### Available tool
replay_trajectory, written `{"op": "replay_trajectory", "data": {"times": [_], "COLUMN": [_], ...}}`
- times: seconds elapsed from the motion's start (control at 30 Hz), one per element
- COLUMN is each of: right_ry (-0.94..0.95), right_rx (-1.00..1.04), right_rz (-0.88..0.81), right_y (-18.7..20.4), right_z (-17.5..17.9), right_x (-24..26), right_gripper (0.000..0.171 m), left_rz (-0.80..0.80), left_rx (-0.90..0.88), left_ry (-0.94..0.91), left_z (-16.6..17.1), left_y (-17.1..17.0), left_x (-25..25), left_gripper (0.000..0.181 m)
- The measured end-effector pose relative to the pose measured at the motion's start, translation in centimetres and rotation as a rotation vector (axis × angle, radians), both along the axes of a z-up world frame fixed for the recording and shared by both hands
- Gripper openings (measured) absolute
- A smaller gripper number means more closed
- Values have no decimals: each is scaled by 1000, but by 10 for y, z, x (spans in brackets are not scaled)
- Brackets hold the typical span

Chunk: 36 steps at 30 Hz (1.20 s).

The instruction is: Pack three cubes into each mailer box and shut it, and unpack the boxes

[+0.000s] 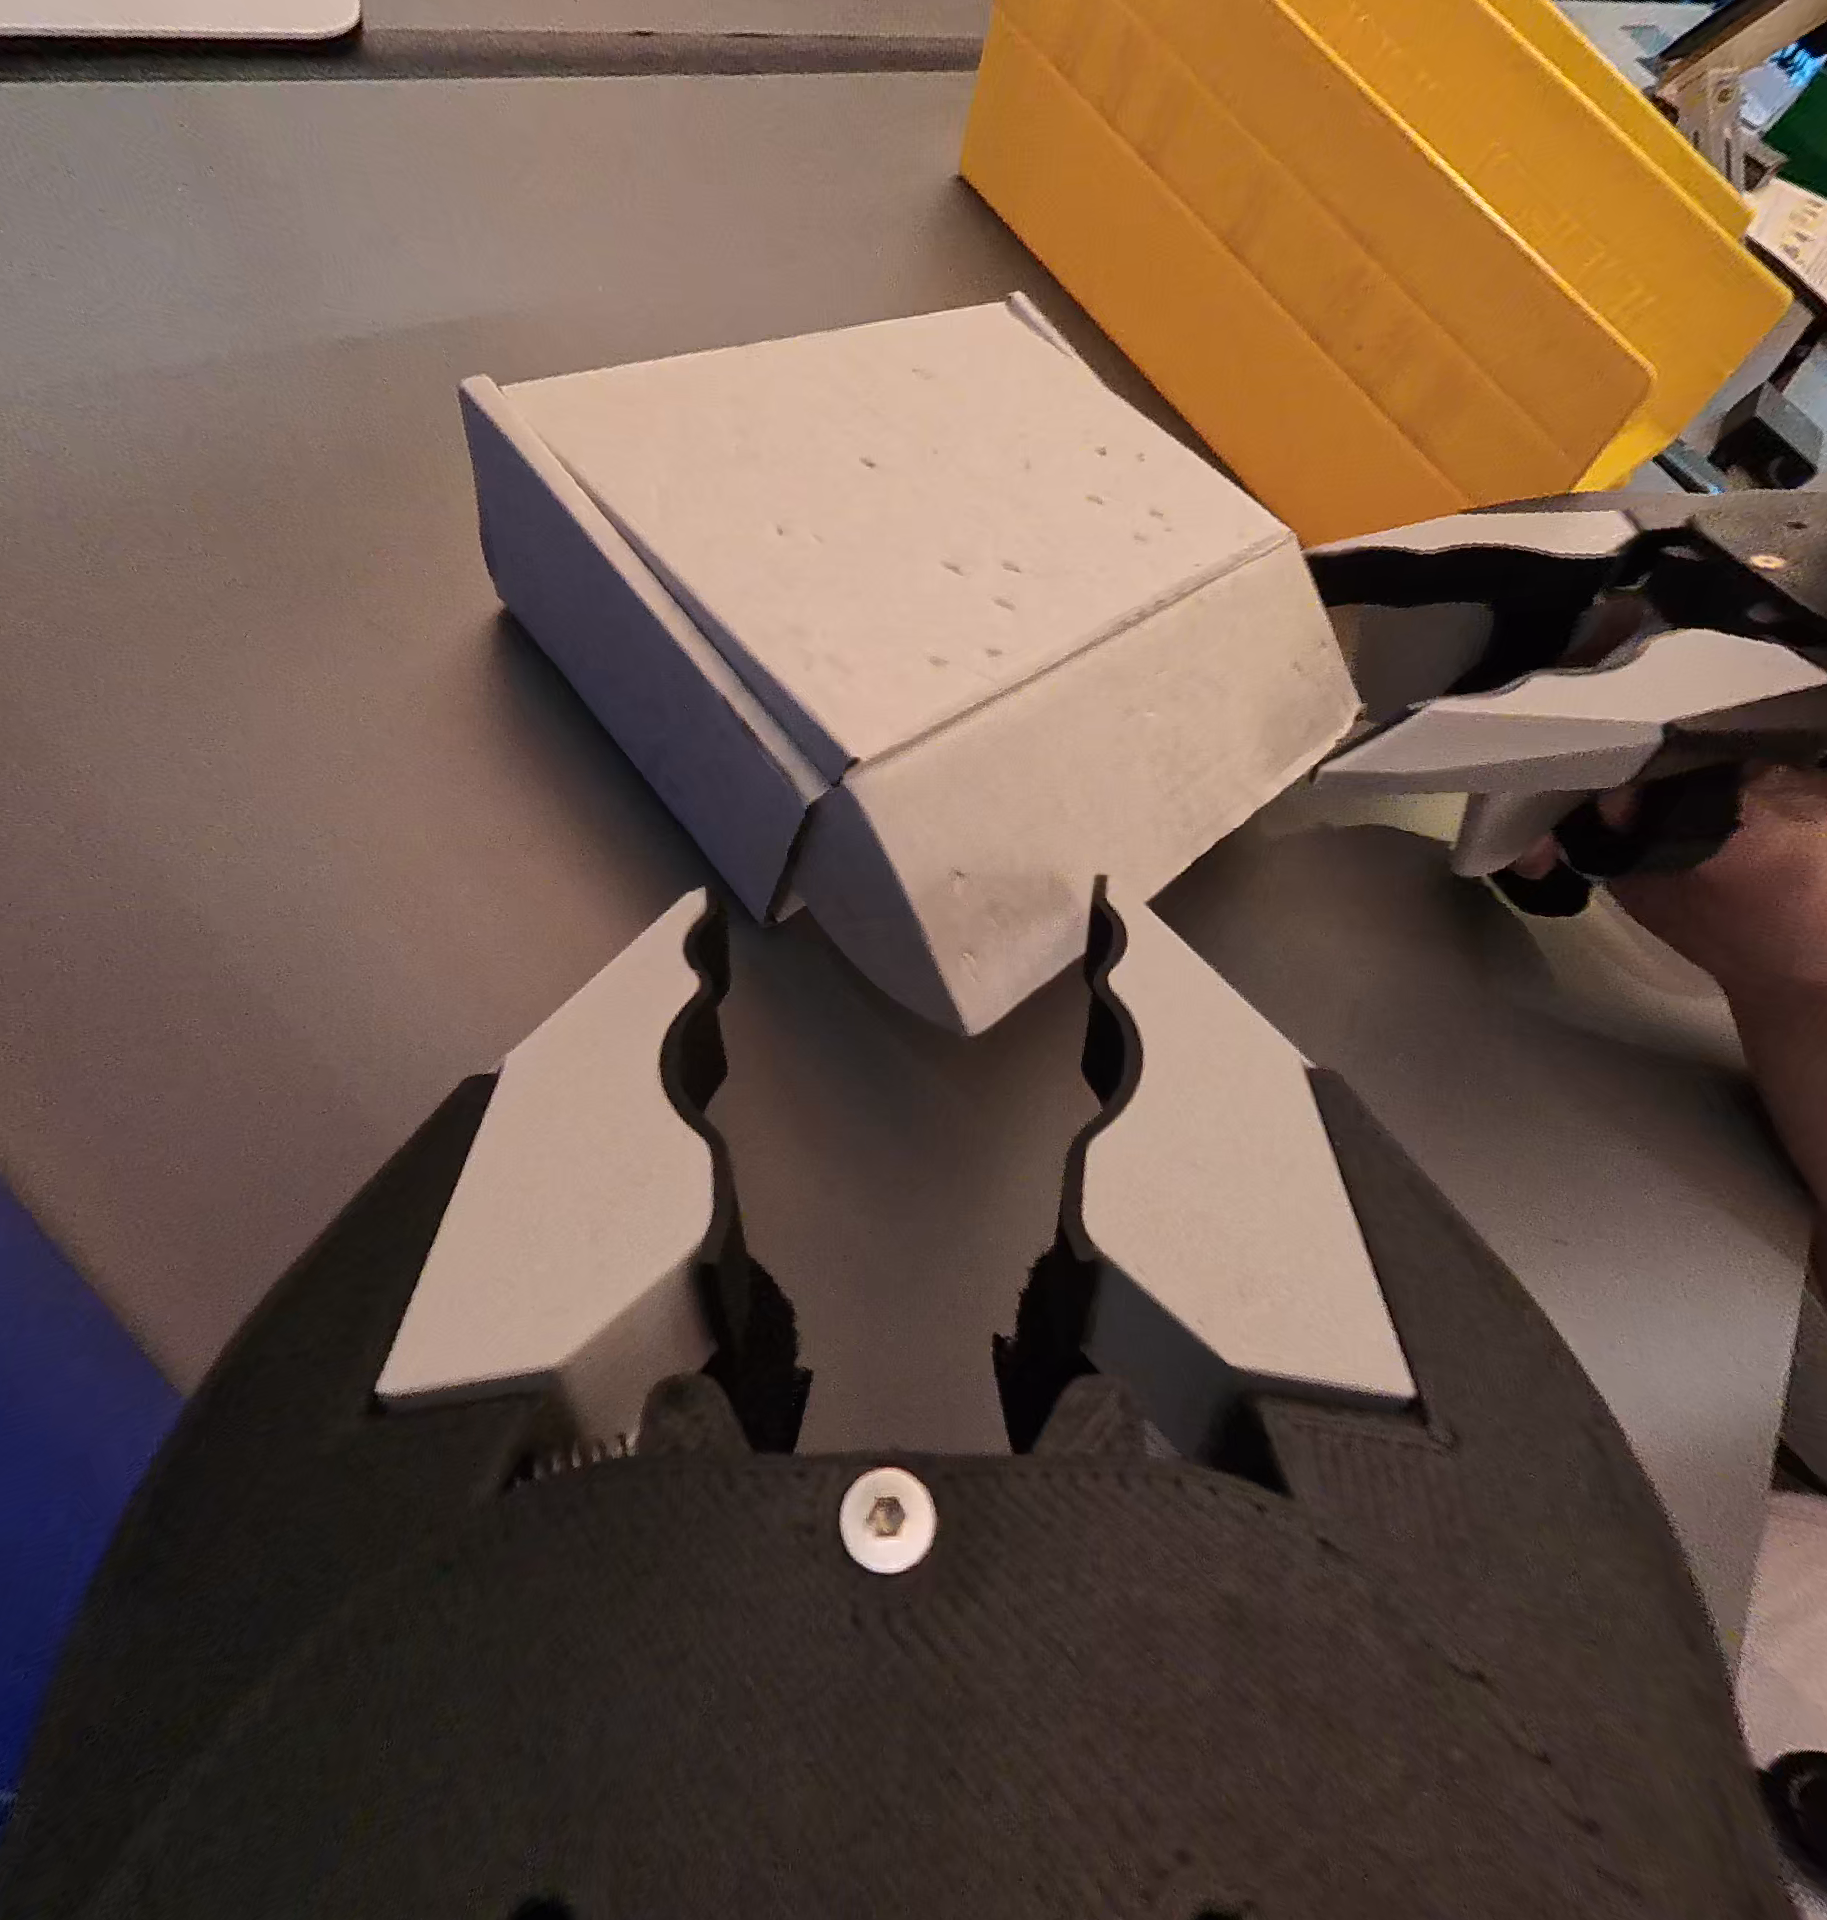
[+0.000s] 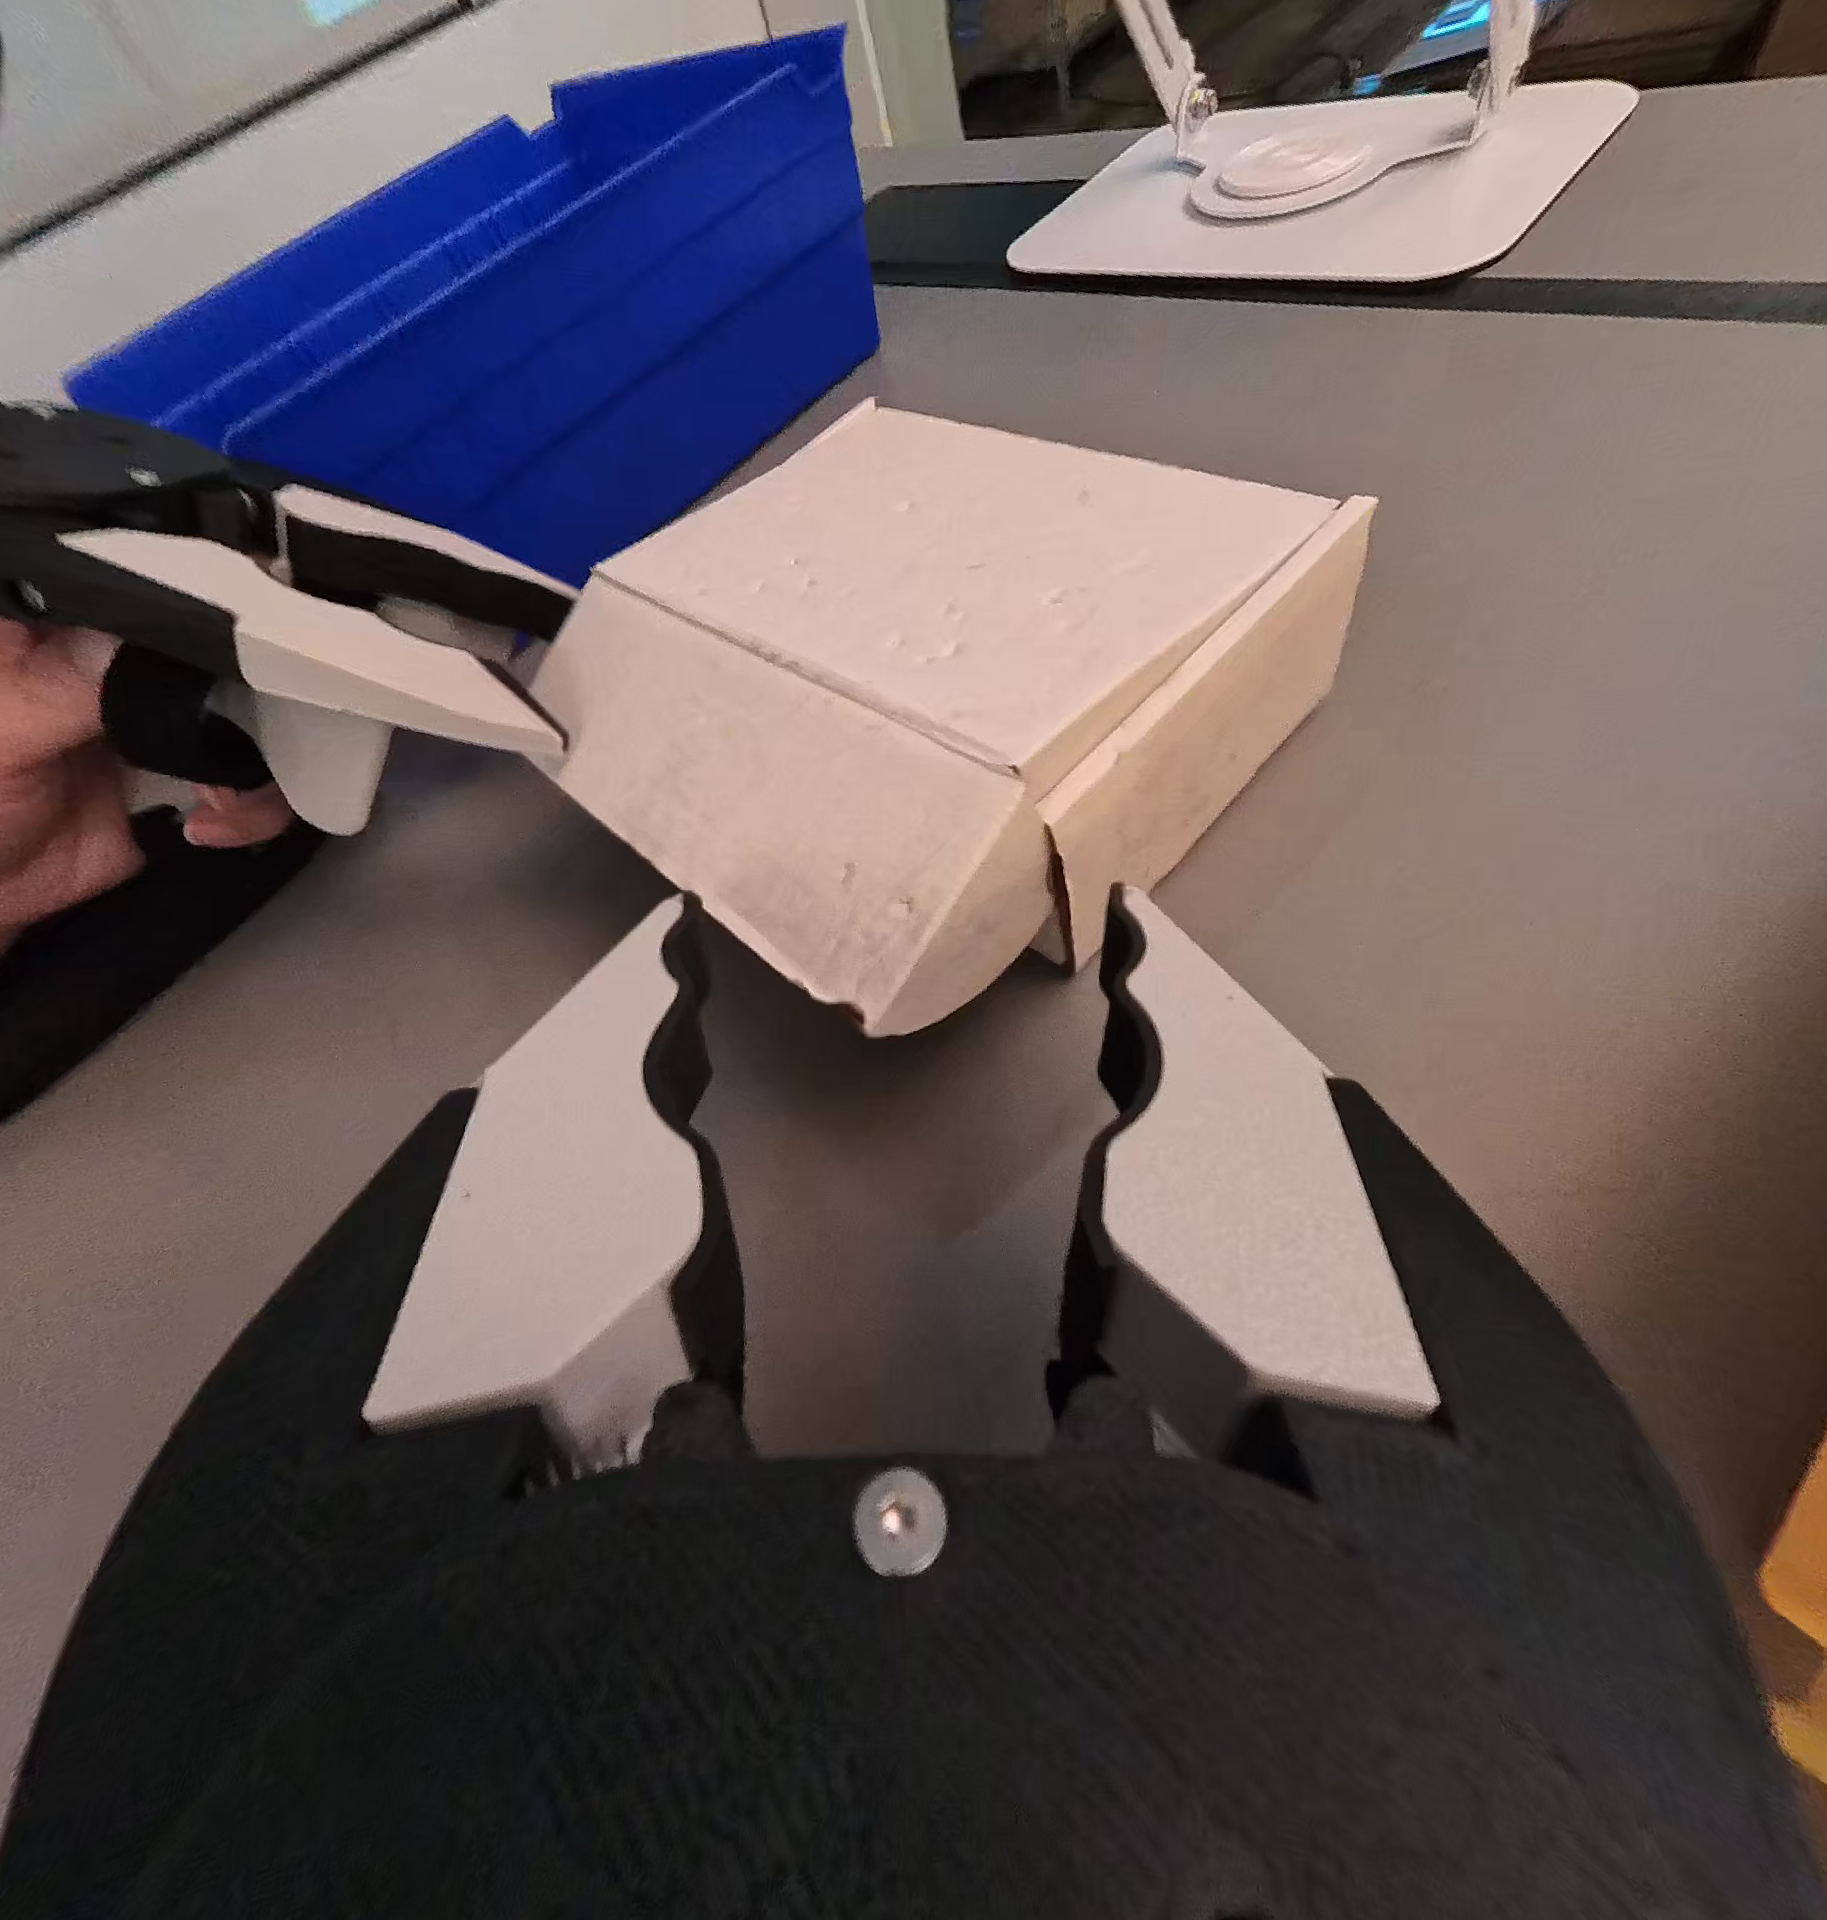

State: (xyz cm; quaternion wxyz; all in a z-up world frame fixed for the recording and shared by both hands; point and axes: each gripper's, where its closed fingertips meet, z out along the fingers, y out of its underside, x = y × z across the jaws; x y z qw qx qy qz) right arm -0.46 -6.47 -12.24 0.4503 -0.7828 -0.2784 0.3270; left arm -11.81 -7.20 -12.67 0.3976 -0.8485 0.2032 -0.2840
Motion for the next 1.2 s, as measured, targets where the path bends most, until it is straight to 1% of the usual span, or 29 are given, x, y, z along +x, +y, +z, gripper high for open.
{"op": "replay_trajectory", "data": {"times": [0.03, 0.13, 0.23, 0.37, 0.53, 0.67, 0.77, 1.03, 1.2], "right_ry": [33, 125, 170, 179, 181, 218, 200, 117, 86], "right_rx": [-10, -27, -52, -91, -100, -126, -121, -114, -105], "right_rz": [2, -14, -17, -2, 15, 73, 84, 66, 61], "right_y": [1, 6, 11, 14, 16, 12, 10, 12, 13], "right_z": [3, 12, 13, 8, 4, 6, 5, -3, -6], "right_x": [0, 2, 4, 0, 0, -4, -6, -6, -7], "right_gripper": [75, 76, 76, 77, 83, 82, 82, 74, 72], "left_rz": [-5, -15, -19, -32, -17, -93, -114, -101, -104], "left_rx": [1, 4, 3, 24, 59, 47, 53, 38, 44], "left_ry": [-13, -61, -74, -104, -55, -79, -84, -21, -11], "left_z": [2, 8, 9, 14, 8, 6, 7, -7, -7], "left_y": [-1, -7, -11, -10, 0, 3, 5, 7, 8], "left_x": [1, 2, 2, 4, 1, 11, 13, 12, 13], "left_gripper": [68, 69, 74, 77, 82, 85, 84, 83, 83]}}
